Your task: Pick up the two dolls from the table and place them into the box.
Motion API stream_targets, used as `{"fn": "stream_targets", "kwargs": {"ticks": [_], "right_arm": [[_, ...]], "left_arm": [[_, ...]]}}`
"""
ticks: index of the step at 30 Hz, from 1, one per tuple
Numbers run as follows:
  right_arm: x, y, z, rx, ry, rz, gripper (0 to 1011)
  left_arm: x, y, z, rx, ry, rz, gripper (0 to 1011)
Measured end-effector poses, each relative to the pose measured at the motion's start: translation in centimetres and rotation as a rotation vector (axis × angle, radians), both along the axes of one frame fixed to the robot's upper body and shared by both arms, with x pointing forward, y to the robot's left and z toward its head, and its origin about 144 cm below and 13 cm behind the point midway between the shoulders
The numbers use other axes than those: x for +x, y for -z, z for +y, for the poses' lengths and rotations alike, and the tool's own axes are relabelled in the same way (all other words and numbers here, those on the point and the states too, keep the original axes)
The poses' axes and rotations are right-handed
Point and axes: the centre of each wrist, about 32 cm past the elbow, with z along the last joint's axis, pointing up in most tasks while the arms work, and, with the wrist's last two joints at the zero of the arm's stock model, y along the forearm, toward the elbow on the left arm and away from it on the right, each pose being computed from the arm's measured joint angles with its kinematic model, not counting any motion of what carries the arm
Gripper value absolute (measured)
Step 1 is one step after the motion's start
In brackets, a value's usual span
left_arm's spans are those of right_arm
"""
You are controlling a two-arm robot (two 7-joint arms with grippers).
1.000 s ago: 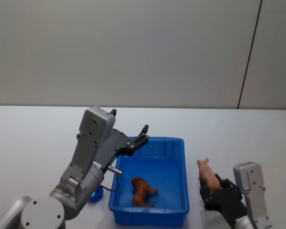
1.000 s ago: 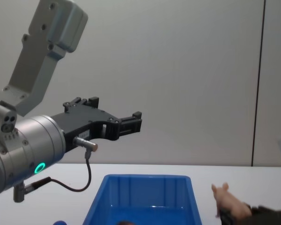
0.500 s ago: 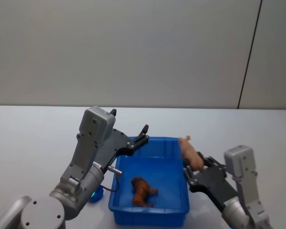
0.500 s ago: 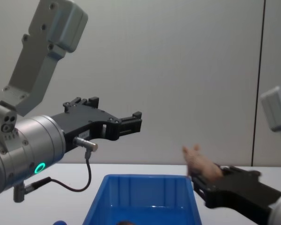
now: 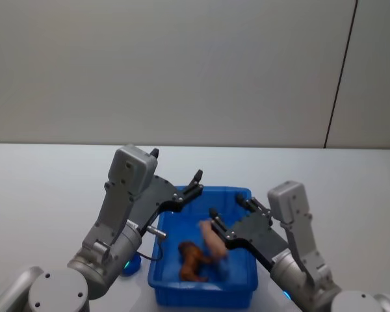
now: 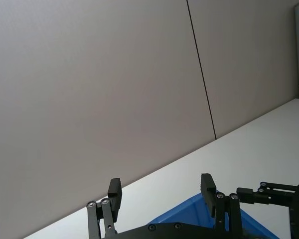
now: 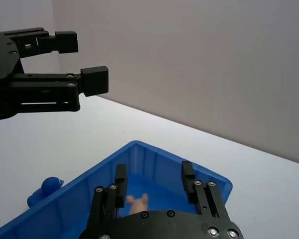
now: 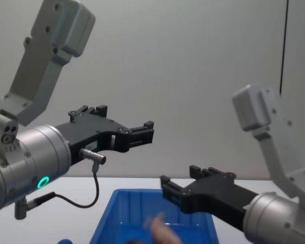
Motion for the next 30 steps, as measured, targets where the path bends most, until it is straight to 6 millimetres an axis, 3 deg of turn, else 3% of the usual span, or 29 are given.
{"fn": "stream_targets", "kwargs": {"ticks": [13,30], "right_arm": [[0.9,0.3,0.5,0.006,0.04,0.032,991],[-2.0,1.2,-2.0,0.033,0.23,0.037,1001]], "left_arm": [[0.0,0.0,0.0,0.0,0.0,0.0,1001],[0.0,0.0,0.0,0.0,0.0,0.0,1001]]}}
